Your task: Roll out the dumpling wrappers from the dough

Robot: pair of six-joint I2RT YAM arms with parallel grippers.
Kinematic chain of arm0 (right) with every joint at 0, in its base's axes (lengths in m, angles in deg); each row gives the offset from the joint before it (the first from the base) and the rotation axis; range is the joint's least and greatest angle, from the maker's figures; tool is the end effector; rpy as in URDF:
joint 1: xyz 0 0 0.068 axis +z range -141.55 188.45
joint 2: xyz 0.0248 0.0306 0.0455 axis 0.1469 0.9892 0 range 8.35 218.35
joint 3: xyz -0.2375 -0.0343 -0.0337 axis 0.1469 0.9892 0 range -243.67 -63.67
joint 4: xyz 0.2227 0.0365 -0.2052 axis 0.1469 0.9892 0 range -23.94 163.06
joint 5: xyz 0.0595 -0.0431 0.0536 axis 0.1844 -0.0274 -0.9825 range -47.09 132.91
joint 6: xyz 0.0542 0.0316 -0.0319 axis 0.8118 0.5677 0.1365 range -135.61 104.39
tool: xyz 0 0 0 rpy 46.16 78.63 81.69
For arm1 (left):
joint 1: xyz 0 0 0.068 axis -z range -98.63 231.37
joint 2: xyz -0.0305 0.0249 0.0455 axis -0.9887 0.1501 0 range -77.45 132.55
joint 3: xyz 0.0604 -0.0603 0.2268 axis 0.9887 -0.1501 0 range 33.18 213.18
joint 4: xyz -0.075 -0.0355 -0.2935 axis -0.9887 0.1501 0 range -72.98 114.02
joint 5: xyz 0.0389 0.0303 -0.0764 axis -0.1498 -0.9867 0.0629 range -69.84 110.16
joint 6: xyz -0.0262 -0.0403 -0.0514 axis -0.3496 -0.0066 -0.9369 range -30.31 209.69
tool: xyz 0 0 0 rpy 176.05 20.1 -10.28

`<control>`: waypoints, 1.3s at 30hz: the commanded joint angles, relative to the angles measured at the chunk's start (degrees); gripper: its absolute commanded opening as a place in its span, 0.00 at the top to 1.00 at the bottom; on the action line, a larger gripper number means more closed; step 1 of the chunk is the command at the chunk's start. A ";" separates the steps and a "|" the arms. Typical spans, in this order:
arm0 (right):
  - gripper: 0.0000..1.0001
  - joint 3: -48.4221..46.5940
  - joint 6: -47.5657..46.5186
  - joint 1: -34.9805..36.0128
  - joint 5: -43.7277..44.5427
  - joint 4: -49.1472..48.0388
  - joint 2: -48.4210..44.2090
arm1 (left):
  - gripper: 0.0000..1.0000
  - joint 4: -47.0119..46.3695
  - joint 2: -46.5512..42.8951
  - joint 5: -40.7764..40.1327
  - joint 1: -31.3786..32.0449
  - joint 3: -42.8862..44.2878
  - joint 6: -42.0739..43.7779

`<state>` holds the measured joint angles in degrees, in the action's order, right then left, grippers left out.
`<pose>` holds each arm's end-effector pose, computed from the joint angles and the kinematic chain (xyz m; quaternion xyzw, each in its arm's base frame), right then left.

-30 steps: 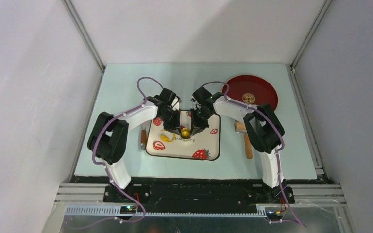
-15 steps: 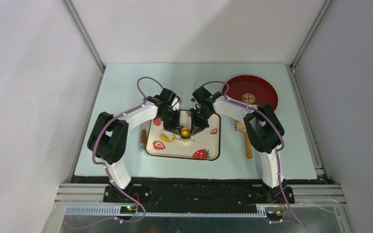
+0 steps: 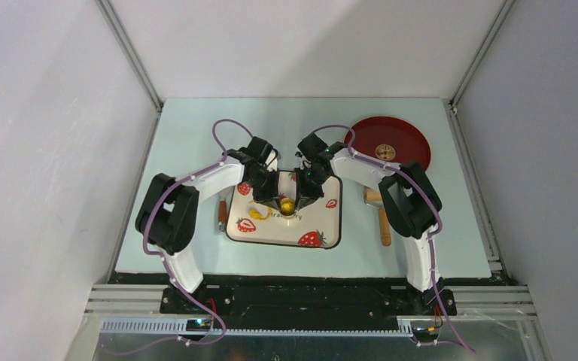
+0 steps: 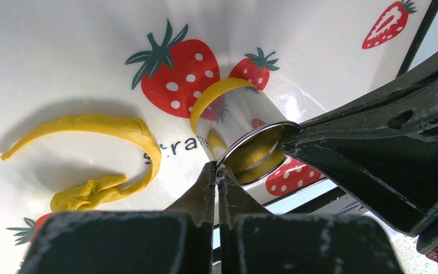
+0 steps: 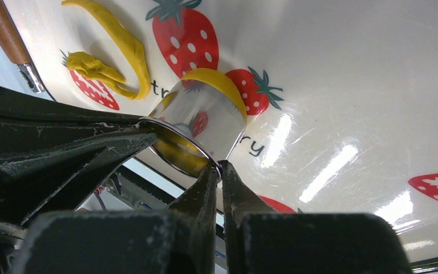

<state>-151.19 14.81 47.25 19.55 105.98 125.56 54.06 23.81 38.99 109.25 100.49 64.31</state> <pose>0.3388 0.3018 0.1091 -0.1062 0.9586 0.2624 0.0295 0.3292 -0.1951 0.1072 0.0482 0.9722 -0.2173 0.0734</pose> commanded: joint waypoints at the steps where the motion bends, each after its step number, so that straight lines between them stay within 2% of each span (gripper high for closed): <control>1: 1.00 -2.98 0.71 0.51 -1.69 -0.71 -4.91 | 1.00 1.01 -2.08 2.11 0.43 1.89 1.02; 17: 1.00 -3.55 1.34 1.51 -1.77 -0.22 -5.91 | 1.00 1.60 -5.96 2.95 0.31 1.19 0.61; 22: 1.00 -6.33 1.69 0.73 -2.38 -0.13 -5.09 | 1.00 1.55 -5.80 5.39 -1.90 3.12 -0.22; 26: 1.00 -8.10 2.99 -0.95 -6.07 -2.97 -3.50 | 1.00 1.54 -3.81 7.80 -4.18 6.14 -0.29; 35: 1.00 -19.73 1.53 -3.56 -8.47 0.46 5.82 | 1.00 1.50 2.56 9.98 -8.72 12.42 0.73; 39: 1.00 -24.14 2.11 -3.96 -9.05 0.51 8.89 | 1.00 1.50 4.35 8.46 -10.07 13.46 0.95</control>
<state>-169.53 15.75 42.75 15.23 108.73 132.10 56.88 26.76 43.89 99.43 111.88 64.74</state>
